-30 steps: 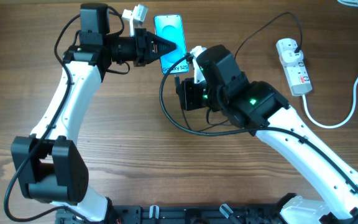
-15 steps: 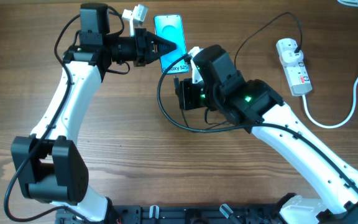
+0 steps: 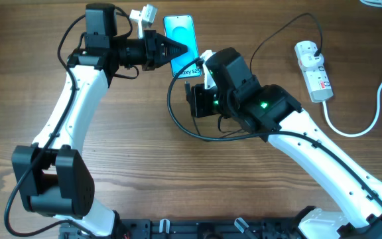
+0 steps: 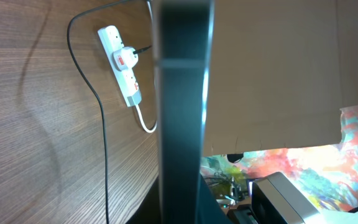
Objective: Plug charger to phone and switch on socket
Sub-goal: 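Push the USB-C plug up into the phone port with the right gripper, then release the plug with the right gripper and lower the phone to the table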
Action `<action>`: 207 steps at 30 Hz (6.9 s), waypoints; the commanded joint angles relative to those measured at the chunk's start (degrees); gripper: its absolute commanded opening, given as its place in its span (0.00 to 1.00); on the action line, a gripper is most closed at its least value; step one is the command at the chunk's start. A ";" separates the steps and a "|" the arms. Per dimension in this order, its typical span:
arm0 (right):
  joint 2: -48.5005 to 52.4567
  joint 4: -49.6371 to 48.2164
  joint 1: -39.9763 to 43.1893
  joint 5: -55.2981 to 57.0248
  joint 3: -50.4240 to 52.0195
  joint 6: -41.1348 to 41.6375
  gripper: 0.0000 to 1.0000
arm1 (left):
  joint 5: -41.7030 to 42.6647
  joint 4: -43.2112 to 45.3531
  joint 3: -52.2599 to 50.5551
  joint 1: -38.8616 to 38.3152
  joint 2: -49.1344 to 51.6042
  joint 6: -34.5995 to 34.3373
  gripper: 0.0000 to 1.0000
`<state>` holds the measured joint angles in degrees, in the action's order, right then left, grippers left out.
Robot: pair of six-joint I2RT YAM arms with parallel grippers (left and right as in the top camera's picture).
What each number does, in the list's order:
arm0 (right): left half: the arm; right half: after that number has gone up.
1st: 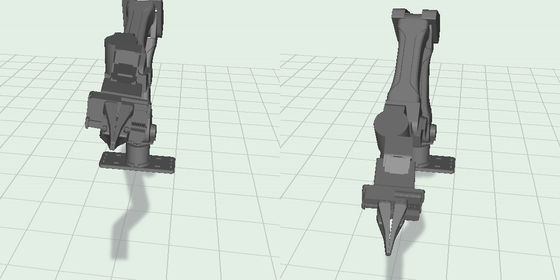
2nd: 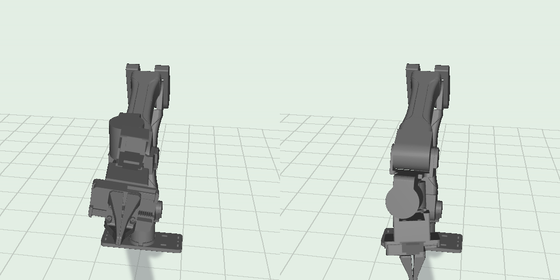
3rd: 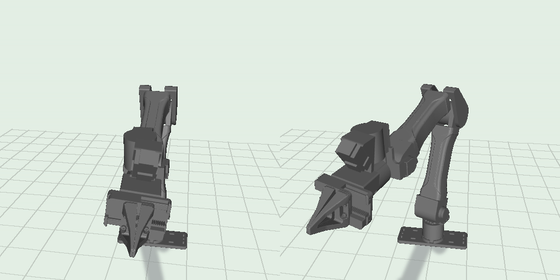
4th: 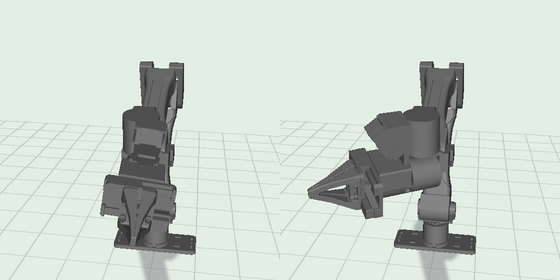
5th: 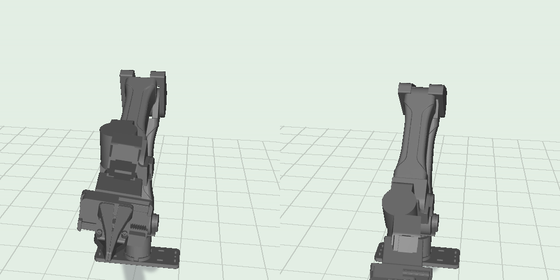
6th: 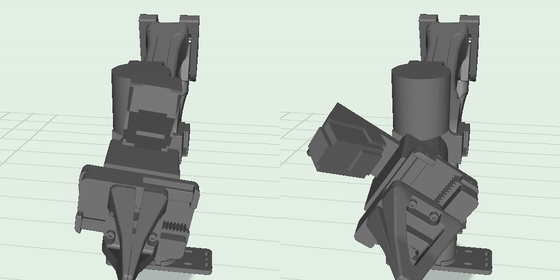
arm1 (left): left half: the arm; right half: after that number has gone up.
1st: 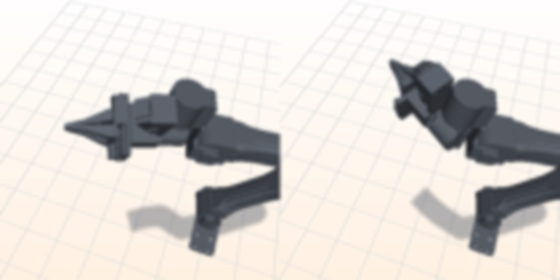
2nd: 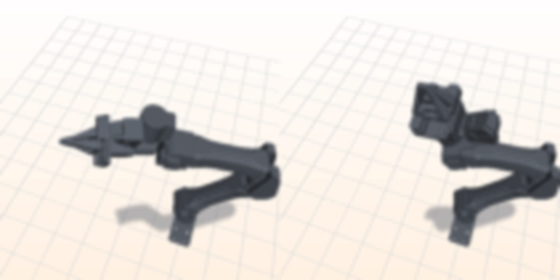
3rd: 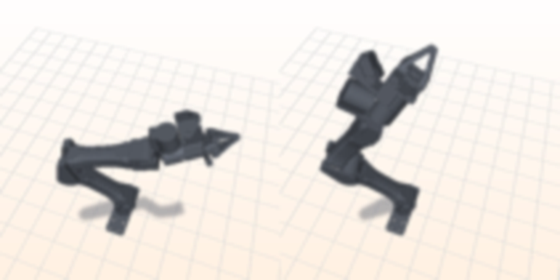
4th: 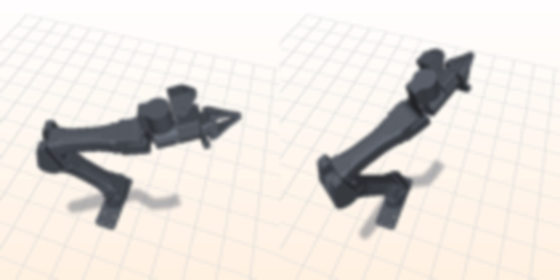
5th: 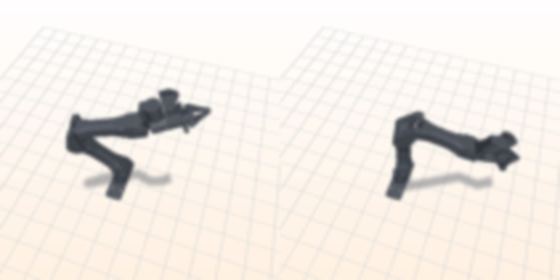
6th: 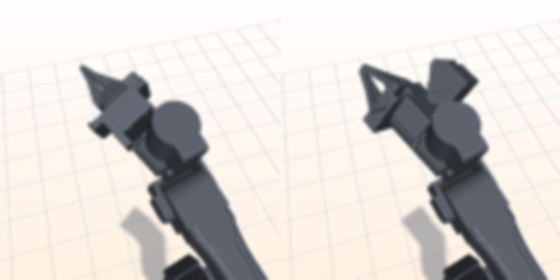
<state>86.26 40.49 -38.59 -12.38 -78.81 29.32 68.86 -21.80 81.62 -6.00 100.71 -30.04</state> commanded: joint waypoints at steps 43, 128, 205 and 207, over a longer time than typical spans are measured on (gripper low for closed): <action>-0.33 4.09 -0.24 1.11 -4.55 -0.72 0.04 | 2.25 0.46 0.55 -0.11 -0.61 0.68 0.04; 0.85 4.50 -1.11 1.86 -5.51 -0.81 0.04 | 0.96 0.20 0.57 0.76 -0.61 2.36 0.04; 0.20 -5.22 -1.05 6.40 -6.10 -1.73 0.46 | 8.48 -6.32 0.55 0.61 -0.61 3.13 0.04; -0.98 -3.28 0.11 6.60 -7.74 0.04 0.64 | 8.00 -6.38 0.55 0.59 -0.61 4.44 0.04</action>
<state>87.07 35.05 -39.81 -7.25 -83.85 27.79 73.32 -28.29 82.00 -5.41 100.71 -27.20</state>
